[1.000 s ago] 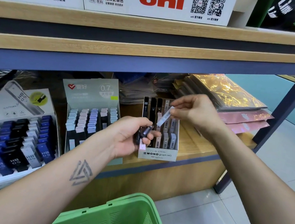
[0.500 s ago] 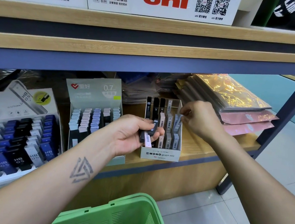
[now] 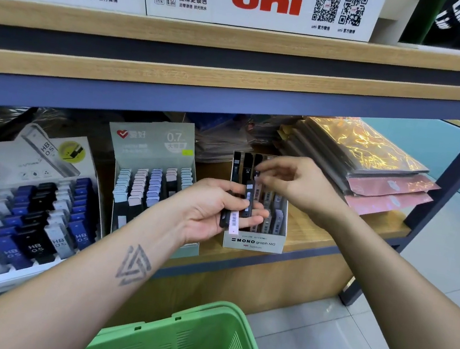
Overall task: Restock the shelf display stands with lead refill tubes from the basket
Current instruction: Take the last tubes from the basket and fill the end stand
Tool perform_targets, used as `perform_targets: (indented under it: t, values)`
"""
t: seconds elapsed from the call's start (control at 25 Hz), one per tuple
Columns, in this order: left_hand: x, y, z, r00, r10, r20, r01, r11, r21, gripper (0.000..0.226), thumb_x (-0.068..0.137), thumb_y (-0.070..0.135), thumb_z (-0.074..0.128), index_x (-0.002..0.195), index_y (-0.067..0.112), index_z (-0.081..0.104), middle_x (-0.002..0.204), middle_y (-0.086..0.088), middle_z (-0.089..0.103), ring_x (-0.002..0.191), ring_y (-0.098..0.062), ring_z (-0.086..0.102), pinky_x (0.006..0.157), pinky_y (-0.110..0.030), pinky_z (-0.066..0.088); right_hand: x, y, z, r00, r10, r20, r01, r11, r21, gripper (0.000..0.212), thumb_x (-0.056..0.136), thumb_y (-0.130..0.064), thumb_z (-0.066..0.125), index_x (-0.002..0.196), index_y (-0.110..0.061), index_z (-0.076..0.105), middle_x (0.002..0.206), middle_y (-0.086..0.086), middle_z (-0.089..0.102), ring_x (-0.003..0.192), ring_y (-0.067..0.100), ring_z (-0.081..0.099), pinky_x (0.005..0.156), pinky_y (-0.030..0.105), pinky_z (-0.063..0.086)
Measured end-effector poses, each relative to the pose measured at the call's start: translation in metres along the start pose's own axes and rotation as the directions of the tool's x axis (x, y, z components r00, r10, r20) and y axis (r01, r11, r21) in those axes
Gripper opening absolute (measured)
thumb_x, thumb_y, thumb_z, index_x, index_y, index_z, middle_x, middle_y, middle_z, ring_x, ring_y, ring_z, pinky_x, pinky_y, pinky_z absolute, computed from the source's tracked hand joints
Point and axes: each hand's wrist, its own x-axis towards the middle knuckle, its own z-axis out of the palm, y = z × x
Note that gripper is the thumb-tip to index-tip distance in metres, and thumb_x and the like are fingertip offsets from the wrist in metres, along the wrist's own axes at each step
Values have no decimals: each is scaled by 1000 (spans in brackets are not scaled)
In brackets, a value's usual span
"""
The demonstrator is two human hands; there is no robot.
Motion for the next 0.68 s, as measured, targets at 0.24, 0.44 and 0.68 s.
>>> perform_targets:
  t: [0.24,0.44,0.68]
  values:
    - [-2,2,-1,999,32,13,-33,998,46,34,91,-20,49,125,-18,49,110,-41,64,98,-48,69,77,-43,62,-2,-4,1,990,-20,136,-33,924,381,27,83,1,76,109,-9,75,101,8,77,96,20,72,85,31,55]
    - [-6,7,-9,999,36,4,-36,999,27,29,93,-17,50,121,-17,54,106,-38,66,94,-41,72,70,-34,63,-1,-6,-5,993,-74,92,25,892,452,26,78,10,76,99,-5,74,98,11,76,92,19,72,80,28,57]
    - [-2,5,-15,978,169,-126,-127,950,286,27,87,-17,61,112,-7,59,82,-21,68,58,-16,62,46,-18,47,1,-6,-3,993,-60,103,13,913,409,29,79,15,72,99,-6,73,103,11,77,94,20,74,81,29,58]
